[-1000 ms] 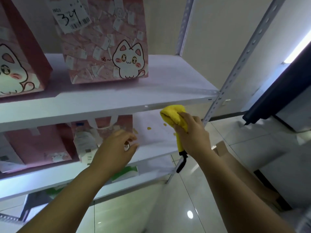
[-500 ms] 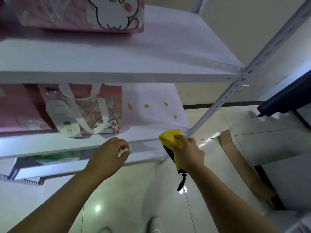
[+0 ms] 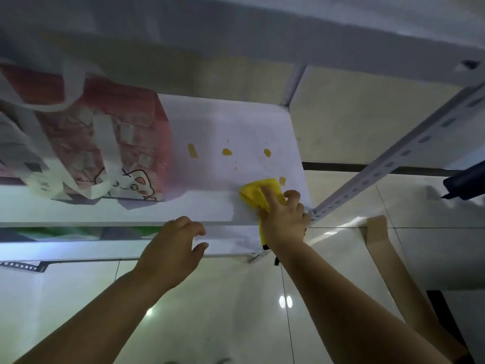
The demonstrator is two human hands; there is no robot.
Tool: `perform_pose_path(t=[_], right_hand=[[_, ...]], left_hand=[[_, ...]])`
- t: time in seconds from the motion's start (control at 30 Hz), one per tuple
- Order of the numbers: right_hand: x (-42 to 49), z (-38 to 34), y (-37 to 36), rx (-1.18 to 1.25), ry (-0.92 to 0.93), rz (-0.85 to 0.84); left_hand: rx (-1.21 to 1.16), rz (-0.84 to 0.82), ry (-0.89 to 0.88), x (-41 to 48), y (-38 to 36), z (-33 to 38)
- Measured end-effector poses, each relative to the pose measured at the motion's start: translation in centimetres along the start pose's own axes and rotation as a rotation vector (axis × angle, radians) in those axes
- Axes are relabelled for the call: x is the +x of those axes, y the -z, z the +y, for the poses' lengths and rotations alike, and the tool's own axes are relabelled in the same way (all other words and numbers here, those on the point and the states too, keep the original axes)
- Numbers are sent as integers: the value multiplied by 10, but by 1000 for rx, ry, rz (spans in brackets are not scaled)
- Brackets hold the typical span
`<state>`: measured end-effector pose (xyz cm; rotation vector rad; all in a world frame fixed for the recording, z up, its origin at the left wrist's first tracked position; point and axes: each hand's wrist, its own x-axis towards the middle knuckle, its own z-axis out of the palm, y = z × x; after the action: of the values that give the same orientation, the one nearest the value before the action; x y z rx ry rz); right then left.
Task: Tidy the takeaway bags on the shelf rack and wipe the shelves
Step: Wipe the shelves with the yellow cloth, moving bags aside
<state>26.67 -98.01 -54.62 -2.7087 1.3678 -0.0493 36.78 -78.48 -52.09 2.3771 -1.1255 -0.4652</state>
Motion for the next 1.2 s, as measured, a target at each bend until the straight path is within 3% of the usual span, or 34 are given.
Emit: perform_pose_path(t=[0.23,0.33,0.47,0.57,0.77,0.87,0.97,1.03,1.1,1.2], right_hand=[[6,10,-28,-126,141,210],[30,19,-30,-85,-82,86],[61,9,-33,6,-357,68],[81,0,-29,42,-412,62],[84,-17,-25,-24,79,36],[57,-12,-25,-59,300,7],[27,3,-27,-45,397,139],[27,8,-28,-74,339,141],[47,8,-29,-78,159,54],[91,4,-31,-35,-78,55]], left_hand=[[137,73,-82,46,-31,-10],[150,118,-121,64,-36,-13],[183,62,-148,77,-43,-32],[266,23,-174,81,-43,-40],[318,86,-292,82,-33,-35],[262,76,-251,81,-35,-34],[233,107,-235,82,-40,-41],[228,119,-256,83,-36,-40],[245,125,-301,83,-28,-36],[280,156,-327,82,-24,-32]])
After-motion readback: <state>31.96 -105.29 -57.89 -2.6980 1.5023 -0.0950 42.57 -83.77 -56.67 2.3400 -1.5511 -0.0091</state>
